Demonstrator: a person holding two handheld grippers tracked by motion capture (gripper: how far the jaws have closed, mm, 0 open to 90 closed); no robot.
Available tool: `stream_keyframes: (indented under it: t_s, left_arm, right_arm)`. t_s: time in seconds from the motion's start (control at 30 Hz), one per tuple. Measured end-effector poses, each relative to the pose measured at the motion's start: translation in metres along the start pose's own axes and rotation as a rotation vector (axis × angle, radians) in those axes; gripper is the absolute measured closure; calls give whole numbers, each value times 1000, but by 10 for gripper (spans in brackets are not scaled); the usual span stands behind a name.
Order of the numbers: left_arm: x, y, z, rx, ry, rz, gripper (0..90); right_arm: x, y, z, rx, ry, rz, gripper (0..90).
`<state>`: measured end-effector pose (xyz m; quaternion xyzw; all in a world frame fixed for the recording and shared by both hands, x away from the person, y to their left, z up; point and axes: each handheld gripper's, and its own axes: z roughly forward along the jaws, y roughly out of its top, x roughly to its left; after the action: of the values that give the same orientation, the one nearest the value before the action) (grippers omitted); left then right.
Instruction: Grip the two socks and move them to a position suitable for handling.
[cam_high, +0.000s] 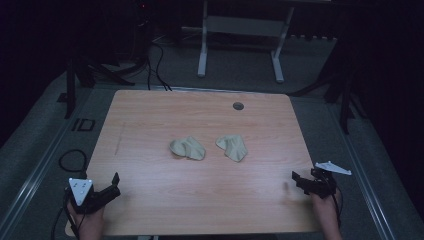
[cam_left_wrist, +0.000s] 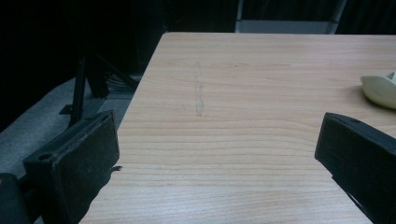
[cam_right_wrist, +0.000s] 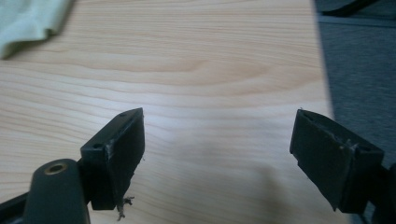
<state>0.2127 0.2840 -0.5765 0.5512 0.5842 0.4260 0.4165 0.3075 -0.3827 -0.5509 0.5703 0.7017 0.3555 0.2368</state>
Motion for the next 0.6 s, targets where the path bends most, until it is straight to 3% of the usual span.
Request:
stream_keyframes:
  t_s: [0.13,0.23,0.6]
  left_arm:
    - [0,0,0,7,-3,-5,0]
    - [-1,0,1,11,-6,0,0]
    - [-1,0,0,17,-20,-8,0]
  right_arm:
    - [12,10,6,24,28,-22,158]
    - [20,17,9,26,74,-34,137]
    - [58,45,31,82,115,-124,182]
